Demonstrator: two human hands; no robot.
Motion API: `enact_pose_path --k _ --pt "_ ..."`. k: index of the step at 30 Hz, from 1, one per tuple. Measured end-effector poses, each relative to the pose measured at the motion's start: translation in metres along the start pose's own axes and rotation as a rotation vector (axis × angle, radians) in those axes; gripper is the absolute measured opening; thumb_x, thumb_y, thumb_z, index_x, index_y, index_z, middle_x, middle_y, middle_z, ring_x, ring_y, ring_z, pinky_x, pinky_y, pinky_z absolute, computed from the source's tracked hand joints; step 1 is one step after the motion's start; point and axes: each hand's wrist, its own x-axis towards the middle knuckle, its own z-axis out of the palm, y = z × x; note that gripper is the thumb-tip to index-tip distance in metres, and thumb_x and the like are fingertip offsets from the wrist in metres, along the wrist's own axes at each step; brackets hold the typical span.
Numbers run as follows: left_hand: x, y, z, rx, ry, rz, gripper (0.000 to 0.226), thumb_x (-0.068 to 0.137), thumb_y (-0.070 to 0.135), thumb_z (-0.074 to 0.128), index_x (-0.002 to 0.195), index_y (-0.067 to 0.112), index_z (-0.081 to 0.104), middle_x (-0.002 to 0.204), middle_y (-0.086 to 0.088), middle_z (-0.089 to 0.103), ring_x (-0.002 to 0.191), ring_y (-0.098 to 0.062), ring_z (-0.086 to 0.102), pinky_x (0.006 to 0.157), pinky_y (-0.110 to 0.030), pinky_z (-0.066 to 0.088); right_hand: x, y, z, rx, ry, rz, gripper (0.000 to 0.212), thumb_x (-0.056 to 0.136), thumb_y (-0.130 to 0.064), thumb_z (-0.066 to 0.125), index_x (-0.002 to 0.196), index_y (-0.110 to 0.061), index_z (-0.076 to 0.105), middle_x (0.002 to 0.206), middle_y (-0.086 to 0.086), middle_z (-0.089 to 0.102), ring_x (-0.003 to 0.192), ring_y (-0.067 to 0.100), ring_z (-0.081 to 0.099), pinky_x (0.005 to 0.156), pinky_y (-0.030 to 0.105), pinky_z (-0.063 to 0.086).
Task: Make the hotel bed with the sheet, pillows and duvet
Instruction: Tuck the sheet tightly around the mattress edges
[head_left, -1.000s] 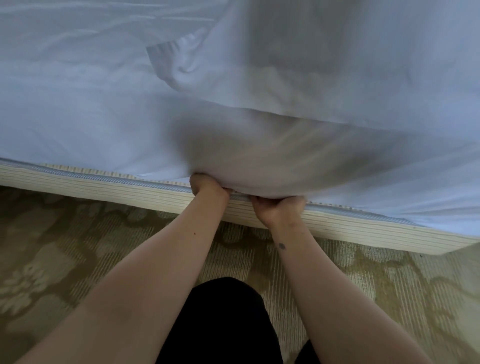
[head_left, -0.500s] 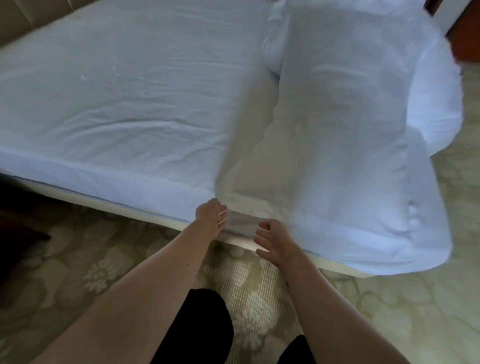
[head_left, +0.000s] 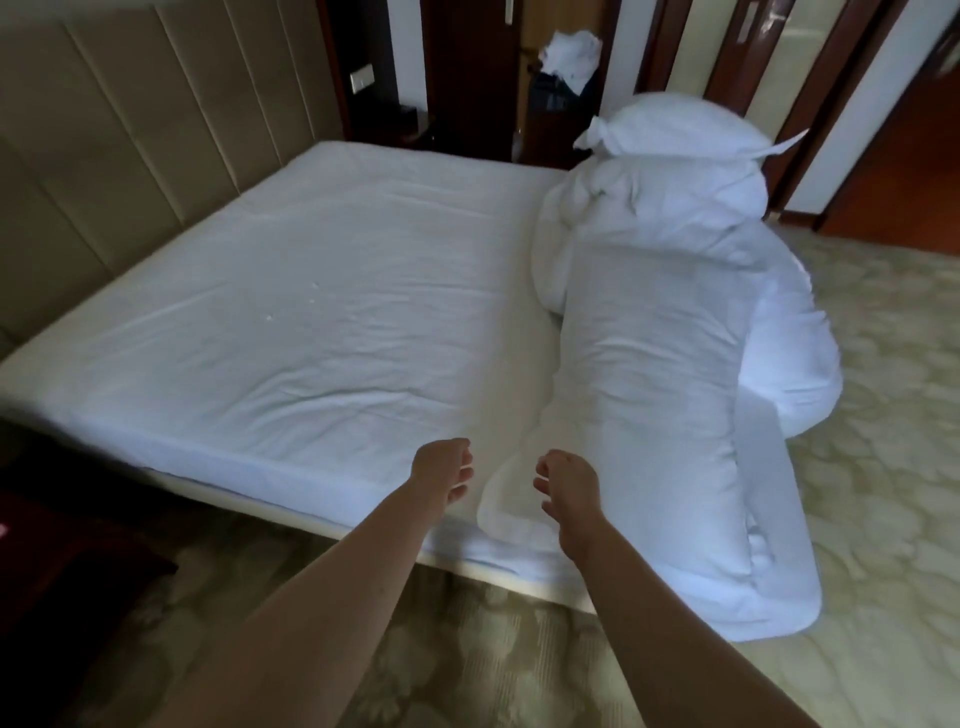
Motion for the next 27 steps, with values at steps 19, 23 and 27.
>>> enact_pose_path --k 19,23,27 --pt "0.015 0.086 0.043 0.1 -0.143 0.229 0.018 0.094 0.017 0.048 0.106 0.012 0.061 0.095 -0.003 0.063 0.087 -0.019 0.06 0.08 -0.031 0.048 0.027 -0.078 -0.025 0.128 0.082 -0.063 0.005 0.089 -0.01 0.049 0.088 -0.015 0.049 0.084 0.006 0.047 0.081 0.019 0.043 0.057 0.026 0.03" --pt "0.034 0.098 0.078 0.101 -0.12 0.259 0.012 0.094 0.016 0.047 0.091 0.015 0.058 0.099 -0.005 0.062 0.09 -0.02 0.06 0.083 -0.033 0.048 0.063 -0.095 -0.043 0.057 0.122 -0.129 0.01 0.086 -0.011 0.05 0.086 -0.018 0.043 0.083 0.006 0.037 0.078 0.02 0.034 0.064 0.031 0.026" --pt "0.05 0.117 0.119 0.096 -0.111 0.264 0.013 0.094 0.016 0.047 0.084 0.016 0.056 0.099 -0.006 0.061 0.091 -0.021 0.06 0.085 -0.035 0.049 0.108 -0.118 -0.065 0.017 0.114 -0.142 0.016 0.085 -0.011 0.05 0.075 -0.017 0.039 0.074 0.005 0.034 0.066 0.018 0.032 0.058 0.028 0.024"
